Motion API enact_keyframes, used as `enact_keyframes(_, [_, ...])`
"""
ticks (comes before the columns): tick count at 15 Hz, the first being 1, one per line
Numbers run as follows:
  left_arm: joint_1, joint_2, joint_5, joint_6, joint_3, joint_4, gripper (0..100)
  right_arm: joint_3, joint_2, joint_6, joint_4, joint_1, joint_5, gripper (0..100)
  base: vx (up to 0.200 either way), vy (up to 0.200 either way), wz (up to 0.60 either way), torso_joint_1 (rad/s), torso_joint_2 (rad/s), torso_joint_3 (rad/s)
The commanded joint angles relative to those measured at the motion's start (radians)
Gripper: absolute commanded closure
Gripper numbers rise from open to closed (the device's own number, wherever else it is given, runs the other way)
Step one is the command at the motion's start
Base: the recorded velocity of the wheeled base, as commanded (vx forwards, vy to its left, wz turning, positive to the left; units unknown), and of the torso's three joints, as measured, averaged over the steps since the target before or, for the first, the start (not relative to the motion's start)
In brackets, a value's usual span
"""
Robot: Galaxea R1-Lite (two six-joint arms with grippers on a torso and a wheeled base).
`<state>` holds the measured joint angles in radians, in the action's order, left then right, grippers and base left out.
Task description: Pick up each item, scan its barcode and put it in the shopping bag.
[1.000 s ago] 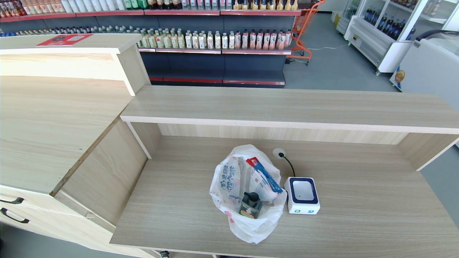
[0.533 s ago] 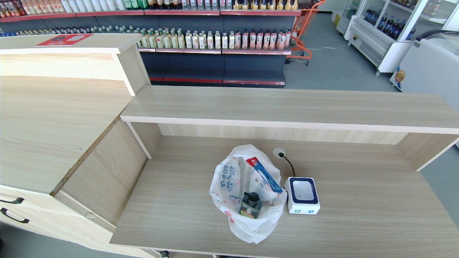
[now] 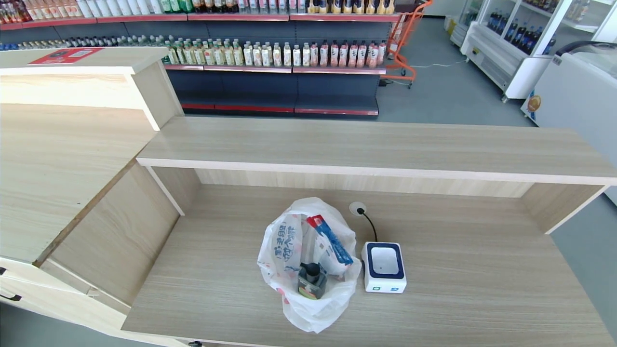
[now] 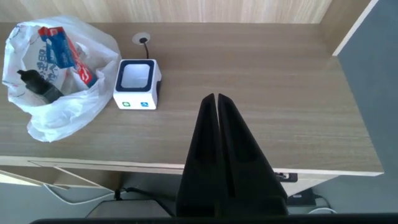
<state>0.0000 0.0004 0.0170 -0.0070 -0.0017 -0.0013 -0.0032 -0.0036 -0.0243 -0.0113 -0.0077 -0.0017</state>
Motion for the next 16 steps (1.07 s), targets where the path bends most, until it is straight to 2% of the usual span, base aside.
enact_keyframes(1, [0.0, 0.0, 0.0, 0.001, 0.0, 0.0, 0, -0.001, 0.004, 0.0, 0.001, 0.0, 0.0, 100, 0.0, 0.0, 0.0, 0.0, 0.0, 0.0])
enact_keyframes(3, [0.0, 0.0, 0.001, 0.004, 0.0, 0.0, 0, 0.0, 0.005, 0.004, 0.001, 0.0, 0.0, 100, 0.0, 0.0, 0.0, 0.0, 0.0, 0.0])
enact_keyframes(7, [0.0, 0.0, 0.0, 0.001, 0.0, 0.0, 0, 0.0, 0.004, 0.01, -0.001, 0.0, -0.001, 100, 0.2, 0.0, 0.0, 0.001, 0.0, 0.002])
enact_keyframes(16, [0.0, 0.0, 0.001, 0.001, 0.0, 0.0, 0, 0.0, 0.004, 0.027, 0.001, 0.0, -0.003, 100, 0.0, 0.0, 0.0, 0.002, 0.01, 0.0])
